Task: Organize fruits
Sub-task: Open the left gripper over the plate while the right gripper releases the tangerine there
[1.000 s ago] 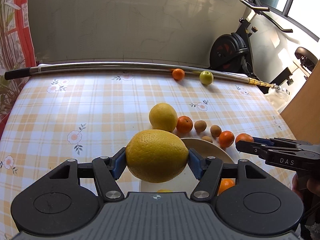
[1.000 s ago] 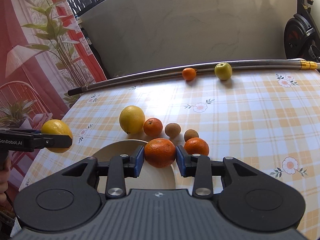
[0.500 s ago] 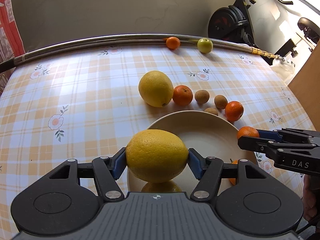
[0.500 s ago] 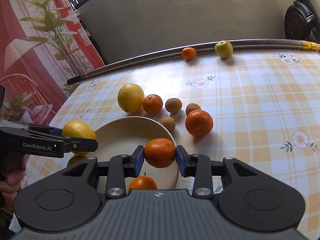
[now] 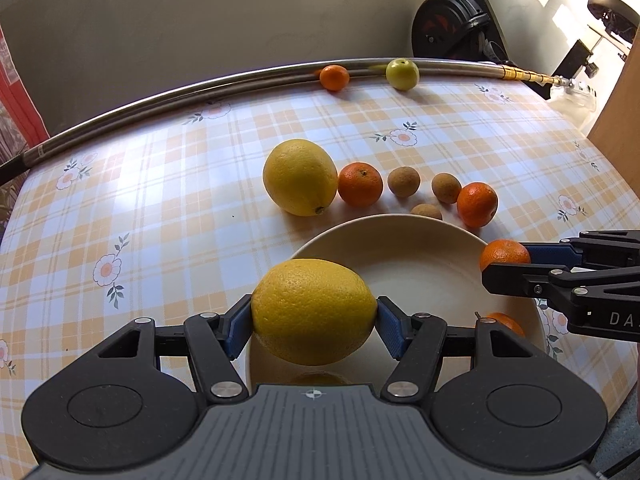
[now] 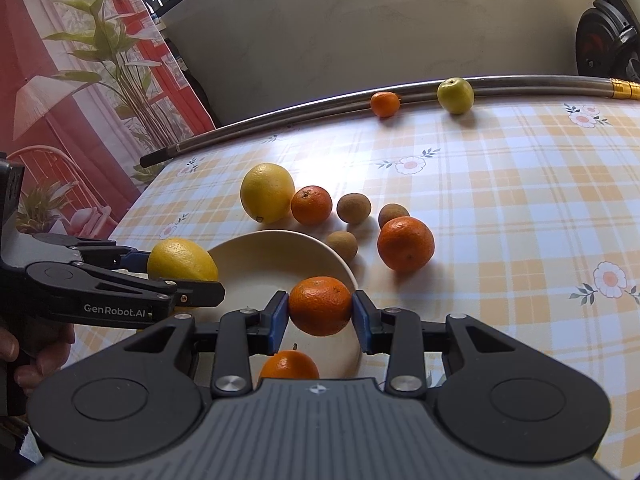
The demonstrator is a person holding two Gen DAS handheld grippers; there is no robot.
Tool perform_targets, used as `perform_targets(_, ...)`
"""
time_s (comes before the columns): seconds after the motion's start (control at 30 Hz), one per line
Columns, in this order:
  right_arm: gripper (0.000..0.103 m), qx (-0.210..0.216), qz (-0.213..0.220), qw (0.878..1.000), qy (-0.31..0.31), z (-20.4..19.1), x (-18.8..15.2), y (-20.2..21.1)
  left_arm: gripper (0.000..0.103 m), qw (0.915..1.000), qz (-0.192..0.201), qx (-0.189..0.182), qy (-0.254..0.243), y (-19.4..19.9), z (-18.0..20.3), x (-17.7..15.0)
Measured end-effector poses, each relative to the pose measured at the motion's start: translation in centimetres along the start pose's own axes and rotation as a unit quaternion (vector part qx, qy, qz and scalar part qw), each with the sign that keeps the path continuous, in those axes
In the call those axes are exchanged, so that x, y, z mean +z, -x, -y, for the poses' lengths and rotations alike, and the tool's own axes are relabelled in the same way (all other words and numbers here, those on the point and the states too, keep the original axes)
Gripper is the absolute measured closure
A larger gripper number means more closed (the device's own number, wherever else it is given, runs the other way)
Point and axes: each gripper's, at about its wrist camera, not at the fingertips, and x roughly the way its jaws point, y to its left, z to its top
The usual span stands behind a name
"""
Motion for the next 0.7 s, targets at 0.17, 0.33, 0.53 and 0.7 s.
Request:
perform_targets(0.17, 0.066, 0.001, 0.0, 1.0, 0.001, -0.1, 0.0, 0.0, 0.036, 0.9999, -0.007, 0.004, 0.01, -0.3, -0.5, -0.1)
perform_targets(0.33, 0.066, 0.002, 0.001, 1.0, -0.001, -0.1, 0.0, 0.0, 0.036, 0.9999, -0.009, 0.007, 0.01, -0.3, -0.3, -0.1)
perform_targets(0.53, 0.066, 0.002, 0.0, 1.0, -0.002, -0.1, -0.1, 0.0, 0.036, 0.9999, -0.004, 0.006, 0.013, 0.1, -0.3, -0.1)
perform_targets(0.7, 0.066, 0.004, -0.003, 1.0, 0.001, -0.2, -0.2, 0.0, 0.036, 0.9999, 0.001, 0.002, 0.016, 0.7, -0.5, -0.3)
